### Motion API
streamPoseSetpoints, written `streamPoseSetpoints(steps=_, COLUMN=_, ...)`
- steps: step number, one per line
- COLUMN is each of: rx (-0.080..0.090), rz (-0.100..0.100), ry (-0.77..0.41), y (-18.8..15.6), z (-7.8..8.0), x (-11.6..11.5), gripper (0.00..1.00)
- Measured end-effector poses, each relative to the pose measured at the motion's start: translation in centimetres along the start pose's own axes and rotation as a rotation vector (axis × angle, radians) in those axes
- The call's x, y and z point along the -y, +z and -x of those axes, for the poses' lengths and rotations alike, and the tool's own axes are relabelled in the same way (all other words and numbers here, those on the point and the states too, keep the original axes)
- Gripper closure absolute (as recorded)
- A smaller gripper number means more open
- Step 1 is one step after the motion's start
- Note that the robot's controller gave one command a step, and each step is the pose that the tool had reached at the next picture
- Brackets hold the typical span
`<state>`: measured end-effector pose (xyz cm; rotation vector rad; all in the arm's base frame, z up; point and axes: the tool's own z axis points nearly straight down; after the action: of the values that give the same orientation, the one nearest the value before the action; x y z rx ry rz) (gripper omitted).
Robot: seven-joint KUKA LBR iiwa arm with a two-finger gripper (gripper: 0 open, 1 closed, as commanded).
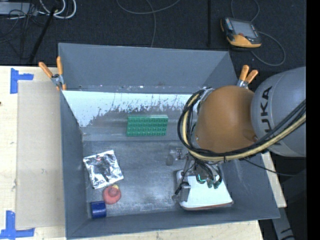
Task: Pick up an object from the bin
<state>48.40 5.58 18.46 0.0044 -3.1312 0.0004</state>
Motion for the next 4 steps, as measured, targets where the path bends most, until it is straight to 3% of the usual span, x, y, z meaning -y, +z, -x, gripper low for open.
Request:
streamPoseSetpoints(steps=1, rx=0.018, rz=0.002, ry=-0.110, y=11.6, z=-0.4, x=-8.6, gripper=0.00)
streamPoseSetpoints(steps=2, rx=0.011, rz=0.004, ry=0.075, y=8.4, z=0.8, x=-16.6, gripper=0.00)
streamPoseSetpoints(steps=3, rx=0.011, rz=-0.003, ry=-0.524, y=7.7, z=3.3, x=-15.2, gripper=0.00)
streamPoseSetpoints(steps=4, rx=0.006, rz=-0.004, ry=-0.965, y=11.5, z=4.8, x=-16.9, gripper=0.00)
